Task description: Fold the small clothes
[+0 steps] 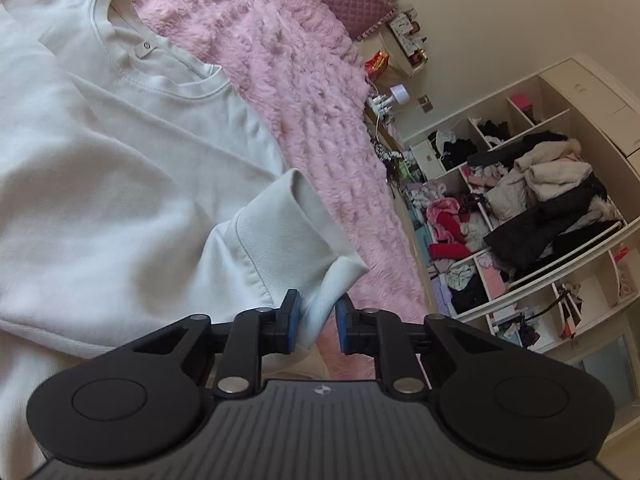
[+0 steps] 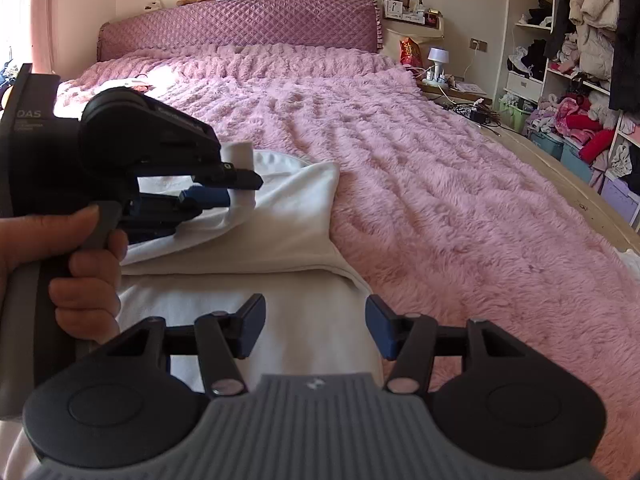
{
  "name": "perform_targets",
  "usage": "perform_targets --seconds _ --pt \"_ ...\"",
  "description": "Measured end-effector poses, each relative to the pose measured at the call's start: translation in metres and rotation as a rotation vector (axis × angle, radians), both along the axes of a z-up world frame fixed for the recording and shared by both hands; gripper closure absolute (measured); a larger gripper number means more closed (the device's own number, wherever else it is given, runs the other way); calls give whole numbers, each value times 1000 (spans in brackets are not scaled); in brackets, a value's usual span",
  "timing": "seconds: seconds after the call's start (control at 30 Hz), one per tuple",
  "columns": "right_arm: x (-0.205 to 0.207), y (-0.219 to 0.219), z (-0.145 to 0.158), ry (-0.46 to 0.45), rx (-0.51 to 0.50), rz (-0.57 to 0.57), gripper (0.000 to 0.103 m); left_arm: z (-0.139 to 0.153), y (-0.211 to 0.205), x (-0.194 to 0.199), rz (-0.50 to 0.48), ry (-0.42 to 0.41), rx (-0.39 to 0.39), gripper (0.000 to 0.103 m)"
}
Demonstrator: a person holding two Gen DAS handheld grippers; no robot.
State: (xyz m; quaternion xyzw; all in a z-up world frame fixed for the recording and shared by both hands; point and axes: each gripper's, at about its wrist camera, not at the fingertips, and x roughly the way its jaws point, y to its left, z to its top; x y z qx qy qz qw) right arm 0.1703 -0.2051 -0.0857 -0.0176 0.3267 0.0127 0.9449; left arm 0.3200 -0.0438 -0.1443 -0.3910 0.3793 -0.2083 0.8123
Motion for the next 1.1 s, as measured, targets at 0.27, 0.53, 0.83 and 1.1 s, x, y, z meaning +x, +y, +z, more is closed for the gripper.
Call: perform_targets --seconds 0.27,0.53,0.83,1.1 --pt "2 -10 4 -31 7 -5 51 47 21 -26 -64 -87 38 54" --pt "54 -13 7 -64 154 28 39 91 138 -69 102 -182 361 40" --pt "139 -3 -24 51 168 -21 49 48 224 -88 272 -65 446 40" --pt "131 21 -14 -9 86 40 103 15 238 -83 269 3 443 44"
